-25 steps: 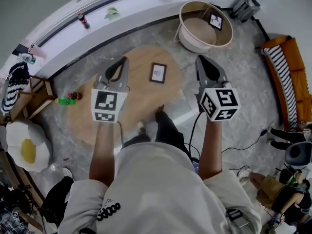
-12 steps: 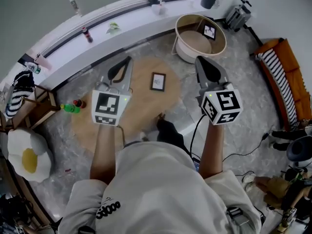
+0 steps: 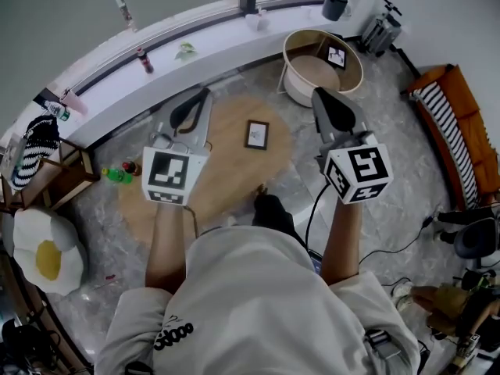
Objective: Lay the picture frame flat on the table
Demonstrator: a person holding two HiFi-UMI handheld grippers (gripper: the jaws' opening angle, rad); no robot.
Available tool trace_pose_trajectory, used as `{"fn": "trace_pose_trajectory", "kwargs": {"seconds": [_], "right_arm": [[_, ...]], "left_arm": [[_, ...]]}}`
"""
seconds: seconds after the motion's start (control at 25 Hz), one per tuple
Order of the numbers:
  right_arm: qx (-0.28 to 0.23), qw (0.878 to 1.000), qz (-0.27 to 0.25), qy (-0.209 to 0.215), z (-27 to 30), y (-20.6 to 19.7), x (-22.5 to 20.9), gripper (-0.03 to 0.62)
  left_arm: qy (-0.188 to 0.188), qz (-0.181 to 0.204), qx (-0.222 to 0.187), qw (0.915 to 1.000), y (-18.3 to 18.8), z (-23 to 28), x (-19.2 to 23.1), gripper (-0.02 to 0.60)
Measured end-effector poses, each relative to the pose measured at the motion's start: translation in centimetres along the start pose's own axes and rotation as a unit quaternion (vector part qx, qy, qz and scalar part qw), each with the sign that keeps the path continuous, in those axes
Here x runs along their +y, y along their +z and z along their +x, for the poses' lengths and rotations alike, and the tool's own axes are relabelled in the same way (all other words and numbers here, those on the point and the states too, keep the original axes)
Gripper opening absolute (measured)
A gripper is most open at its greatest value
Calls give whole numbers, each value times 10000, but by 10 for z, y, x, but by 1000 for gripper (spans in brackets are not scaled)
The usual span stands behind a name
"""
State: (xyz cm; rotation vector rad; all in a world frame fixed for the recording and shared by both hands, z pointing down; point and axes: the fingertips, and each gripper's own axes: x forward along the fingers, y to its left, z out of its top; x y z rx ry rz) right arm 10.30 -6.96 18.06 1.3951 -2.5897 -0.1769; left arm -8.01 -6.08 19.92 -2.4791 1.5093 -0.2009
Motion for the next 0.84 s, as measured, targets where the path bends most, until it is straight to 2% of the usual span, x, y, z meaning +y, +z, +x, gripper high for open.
{"fn": "trace_pose_trajectory", "kwargs": {"seconds": [0.28,0.84], "right_arm": [[-92,9999,-109,30,1,12,9,3],[35,9999,-97,43,7,5,12,3]], "left_arm": [[36,29,-77,10000,7,-8,6,9],[31,-11,-20,10000,0,-14,10,9]]}}
